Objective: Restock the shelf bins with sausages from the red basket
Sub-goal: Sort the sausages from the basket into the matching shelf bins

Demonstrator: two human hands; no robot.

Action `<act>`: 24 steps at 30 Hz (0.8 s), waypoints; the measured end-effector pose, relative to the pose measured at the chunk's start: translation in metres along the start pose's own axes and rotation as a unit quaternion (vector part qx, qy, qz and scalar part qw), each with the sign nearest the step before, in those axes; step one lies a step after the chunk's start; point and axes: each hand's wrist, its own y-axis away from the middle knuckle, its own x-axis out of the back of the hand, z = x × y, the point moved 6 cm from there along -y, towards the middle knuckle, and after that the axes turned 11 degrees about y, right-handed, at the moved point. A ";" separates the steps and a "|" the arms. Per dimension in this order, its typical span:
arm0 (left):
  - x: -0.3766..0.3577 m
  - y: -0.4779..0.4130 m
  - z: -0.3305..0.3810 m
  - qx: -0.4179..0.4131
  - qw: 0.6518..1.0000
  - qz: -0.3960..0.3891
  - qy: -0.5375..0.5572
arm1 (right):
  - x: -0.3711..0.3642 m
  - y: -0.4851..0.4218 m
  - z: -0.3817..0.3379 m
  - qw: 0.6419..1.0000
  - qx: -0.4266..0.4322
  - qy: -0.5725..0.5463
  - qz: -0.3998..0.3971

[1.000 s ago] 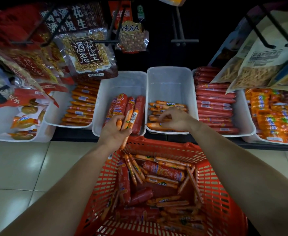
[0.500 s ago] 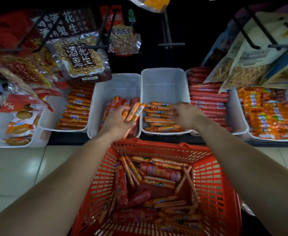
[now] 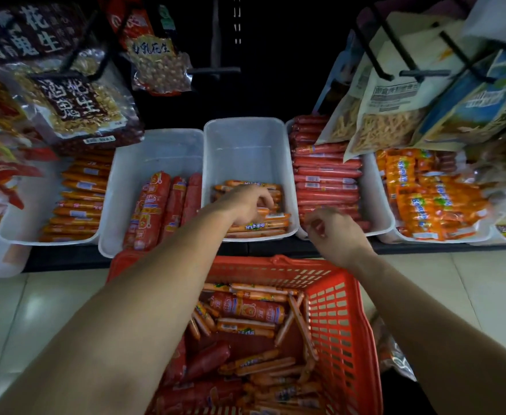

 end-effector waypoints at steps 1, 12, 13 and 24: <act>0.002 0.002 -0.001 -0.005 0.999 0.003 0.044 | -0.003 0.002 0.000 1.000 0.003 -0.001 0.000; 0.013 0.039 -0.043 0.022 0.993 0.107 -0.038 | -0.005 0.008 -0.004 0.999 0.006 -0.029 0.020; 0.010 0.038 -0.040 0.019 0.995 0.098 -0.014 | -0.005 0.008 -0.004 0.999 0.004 -0.031 0.019; -0.009 0.054 -0.041 0.045 0.988 0.086 0.119 | -0.012 0.007 -0.010 0.999 -0.009 -0.035 0.021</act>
